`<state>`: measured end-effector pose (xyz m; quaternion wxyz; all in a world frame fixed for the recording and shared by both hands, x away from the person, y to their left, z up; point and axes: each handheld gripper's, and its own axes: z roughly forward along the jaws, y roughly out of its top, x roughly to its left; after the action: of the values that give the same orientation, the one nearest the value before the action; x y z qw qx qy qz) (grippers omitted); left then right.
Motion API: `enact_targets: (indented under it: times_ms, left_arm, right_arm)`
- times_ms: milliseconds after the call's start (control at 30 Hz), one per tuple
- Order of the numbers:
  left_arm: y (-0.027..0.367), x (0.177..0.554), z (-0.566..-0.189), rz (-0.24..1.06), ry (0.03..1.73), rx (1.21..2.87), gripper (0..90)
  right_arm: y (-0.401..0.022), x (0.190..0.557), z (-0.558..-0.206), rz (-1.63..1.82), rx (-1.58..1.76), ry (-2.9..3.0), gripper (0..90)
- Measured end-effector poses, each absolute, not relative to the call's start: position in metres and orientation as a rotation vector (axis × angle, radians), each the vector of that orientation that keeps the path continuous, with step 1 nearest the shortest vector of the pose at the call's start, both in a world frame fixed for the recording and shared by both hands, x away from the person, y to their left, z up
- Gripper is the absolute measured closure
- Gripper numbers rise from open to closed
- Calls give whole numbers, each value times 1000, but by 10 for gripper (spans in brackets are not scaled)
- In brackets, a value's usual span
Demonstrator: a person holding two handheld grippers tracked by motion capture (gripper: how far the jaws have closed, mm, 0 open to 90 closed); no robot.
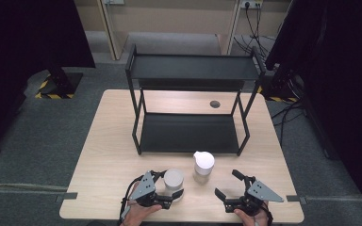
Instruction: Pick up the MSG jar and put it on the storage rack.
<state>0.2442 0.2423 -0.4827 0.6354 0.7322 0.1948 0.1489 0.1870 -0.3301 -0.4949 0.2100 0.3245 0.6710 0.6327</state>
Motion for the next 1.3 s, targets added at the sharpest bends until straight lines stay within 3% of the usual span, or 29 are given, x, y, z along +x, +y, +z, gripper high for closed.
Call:
enact_targets:
  times_ms: [167,1300]
  left_arm:
    - [241,243,-482,359,431,1682,338]
    - [244,245,-446,385,458,1656,350]
  right_arm:
    - [-330,187,-495,1762,902,1863,6]
    - [-331,187,-496,1769,905,1859,6]
